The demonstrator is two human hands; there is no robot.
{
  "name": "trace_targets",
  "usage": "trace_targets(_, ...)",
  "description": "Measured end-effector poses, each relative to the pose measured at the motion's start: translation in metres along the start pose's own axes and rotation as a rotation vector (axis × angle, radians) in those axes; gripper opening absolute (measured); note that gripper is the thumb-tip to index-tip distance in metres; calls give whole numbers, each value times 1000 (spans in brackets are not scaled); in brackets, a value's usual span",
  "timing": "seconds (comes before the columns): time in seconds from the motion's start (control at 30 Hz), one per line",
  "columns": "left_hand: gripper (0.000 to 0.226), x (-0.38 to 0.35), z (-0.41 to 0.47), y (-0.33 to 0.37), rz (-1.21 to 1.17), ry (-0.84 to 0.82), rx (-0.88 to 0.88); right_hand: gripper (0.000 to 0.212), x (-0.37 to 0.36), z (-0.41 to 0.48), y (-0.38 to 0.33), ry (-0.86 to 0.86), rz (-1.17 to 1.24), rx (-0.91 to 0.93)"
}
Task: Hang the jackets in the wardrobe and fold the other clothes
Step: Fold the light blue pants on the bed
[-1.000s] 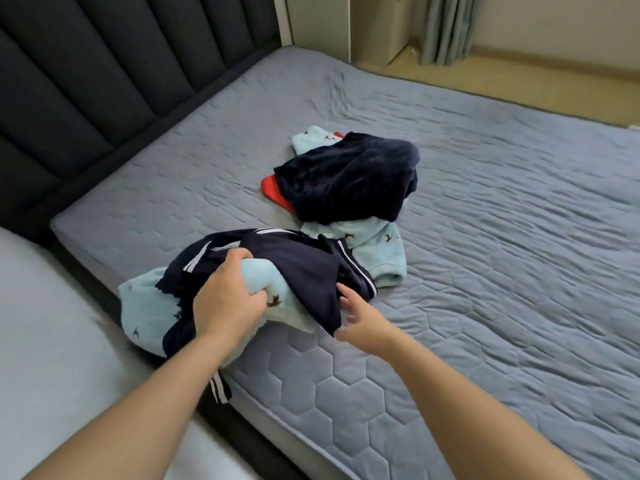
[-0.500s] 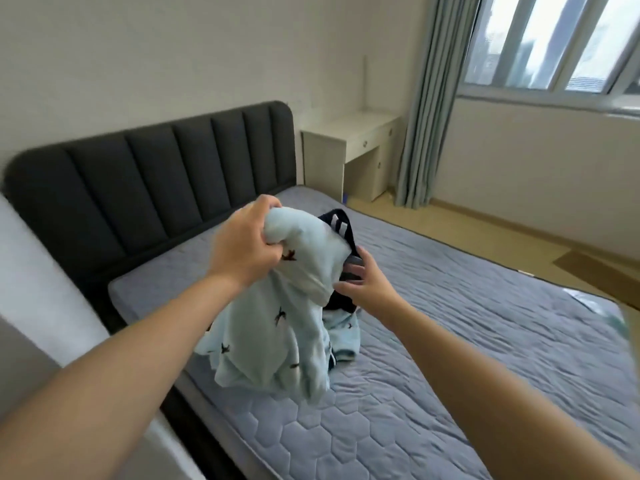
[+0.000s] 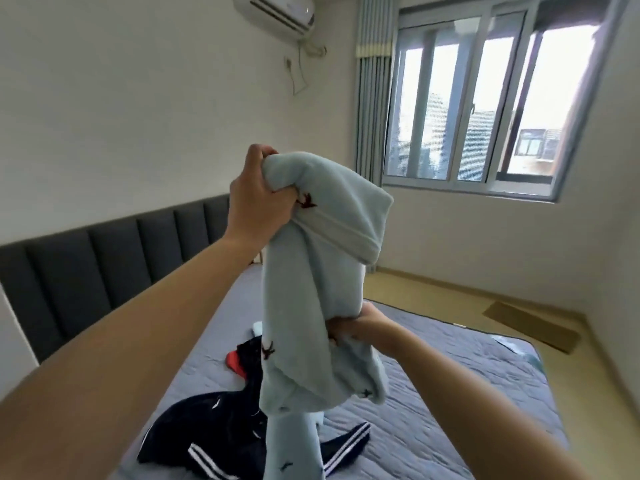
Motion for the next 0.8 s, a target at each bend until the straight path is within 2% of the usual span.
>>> trace_targets(0.07, 36, -11, 6, -4, -29, -34, 52, 17, 25, -3, -5, 162, 105, 4)
trace_targets(0.1, 38, -17, 6, -11, -30, -61, 87, 11, 38, -5, -9, 233, 160, 6)
trace_targets(0.23, 61, -52, -19, -55, 50, -306, 268, 10, 91, -12, -25, 504, 401, -8)
trace_targets(0.33, 76, -84, -70, -71, 115, -561, 335, 23, 118, -16, -31, 582, 490, -34)
trace_targets(0.37, 75, -94, -90, -68, 66, -654, 324, 27, 125, -17, -28, 602, 496, -51)
trace_targets(0.43, 73, -108, -130, -49, -178, -799, 307, 22, 134, -20, -22, 648, 546, -77)
trace_targets(0.5, 82, -117, -157, -30, -285, -815, 197, 10, 141, -24, -18, 706, 606, -109)
trace_targets(0.57, 112, -124, -174, -14, -164, -755, -44, 16, 153, -30, -19, 758, 612, -118)
trace_targets(0.63, 122, -134, -185, 1, -4, -672, -339, 28, 166, -36, -27, 758, 558, -78)
trace_targets(0.67, 118, -141, -188, 6, 67, -655, -436, 26, 174, -41, -34, 766, 547, -54)
trace_targets(0.73, 94, -158, -181, 9, 152, -635, -463, 15, 189, -55, -45, 782, 666, 34)
trace_targets(0.8, 51, -167, -155, 16, -48, -545, -257, 12, 194, -66, -65, 598, 753, 239)
Point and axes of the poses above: each hand's wrist, its own z-axis towards the middle knuckle, its own x-axis out of the back of the hand, y = z × x, the point moved 6 cm from there along z, towards the middle knuckle, and after that the axes turned 8 degrees about y, right-handed, at the moved point
